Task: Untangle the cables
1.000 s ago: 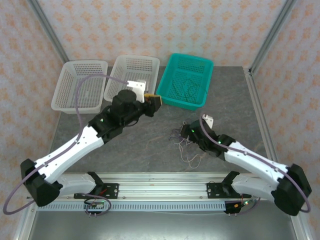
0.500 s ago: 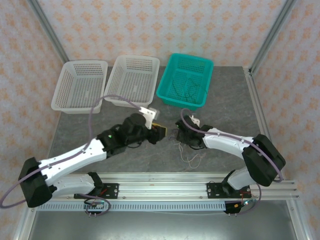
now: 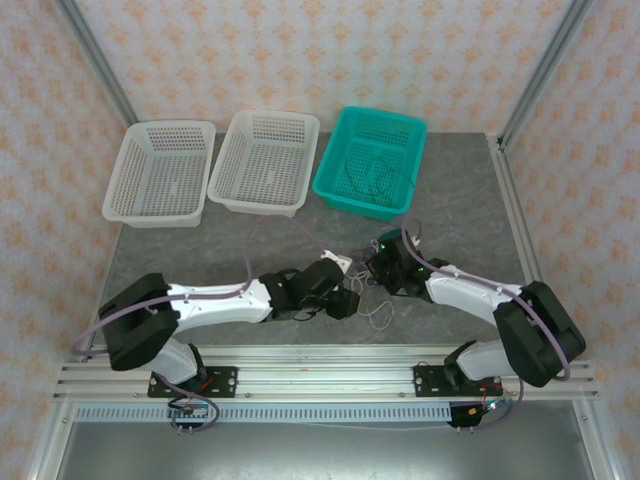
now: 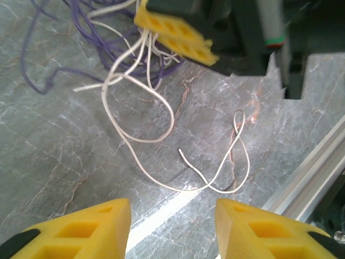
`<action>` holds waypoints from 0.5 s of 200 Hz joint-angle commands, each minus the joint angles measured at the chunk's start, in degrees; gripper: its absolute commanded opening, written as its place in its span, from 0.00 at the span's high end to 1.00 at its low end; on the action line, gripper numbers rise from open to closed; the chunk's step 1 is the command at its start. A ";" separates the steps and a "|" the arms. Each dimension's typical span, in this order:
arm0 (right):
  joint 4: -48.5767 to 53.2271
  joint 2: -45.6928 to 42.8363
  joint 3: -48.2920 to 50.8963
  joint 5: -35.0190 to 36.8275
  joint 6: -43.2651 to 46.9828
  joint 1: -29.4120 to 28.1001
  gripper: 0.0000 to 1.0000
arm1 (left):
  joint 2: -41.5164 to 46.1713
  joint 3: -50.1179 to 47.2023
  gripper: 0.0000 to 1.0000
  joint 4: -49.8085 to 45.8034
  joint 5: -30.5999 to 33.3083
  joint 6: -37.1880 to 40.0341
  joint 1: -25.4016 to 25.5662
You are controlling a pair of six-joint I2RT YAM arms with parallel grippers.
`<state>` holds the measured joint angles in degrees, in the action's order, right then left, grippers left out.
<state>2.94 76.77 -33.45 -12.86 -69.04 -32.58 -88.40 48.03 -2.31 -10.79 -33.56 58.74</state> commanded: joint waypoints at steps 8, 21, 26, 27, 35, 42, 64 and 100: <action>-1.22 -3.02 0.45 0.21 -5.67 0.32 0.98 | -4.39 3.45 0.50 1.51 1.19 -0.35 -0.48; -1.19 -3.68 0.58 0.21 -5.99 0.36 0.98 | -6.51 4.64 0.49 1.95 1.60 -0.89 -1.26; -1.26 -3.92 0.67 0.21 -6.11 0.35 0.98 | -7.38 5.13 0.49 1.95 1.73 -1.35 -1.51; -1.26 -3.92 0.67 0.21 -6.15 0.38 0.98 | -7.61 5.22 0.49 1.91 1.78 -1.43 -1.60; -1.28 -4.29 0.80 0.02 -6.35 0.40 0.99 | -8.78 6.18 0.48 0.89 2.63 -2.32 -2.04; -1.19 -4.46 0.69 -0.06 -6.44 0.41 0.99 | -9.90 7.35 0.48 -0.46 3.64 -3.06 -2.33; -0.24 -5.42 0.48 0.20 -6.59 0.41 1.00 | -12.54 8.87 0.51 -0.67 3.84 -3.93 -2.85; 2.16 -7.66 0.44 1.64 -7.47 1.05 1.00 | -14.30 8.13 0.71 -1.21 4.10 -6.42 -4.42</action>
<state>2.81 71.57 -33.41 -13.06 -75.20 -32.40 -101.91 55.90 -2.13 -8.78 -37.91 55.42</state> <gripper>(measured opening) 0.047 0.347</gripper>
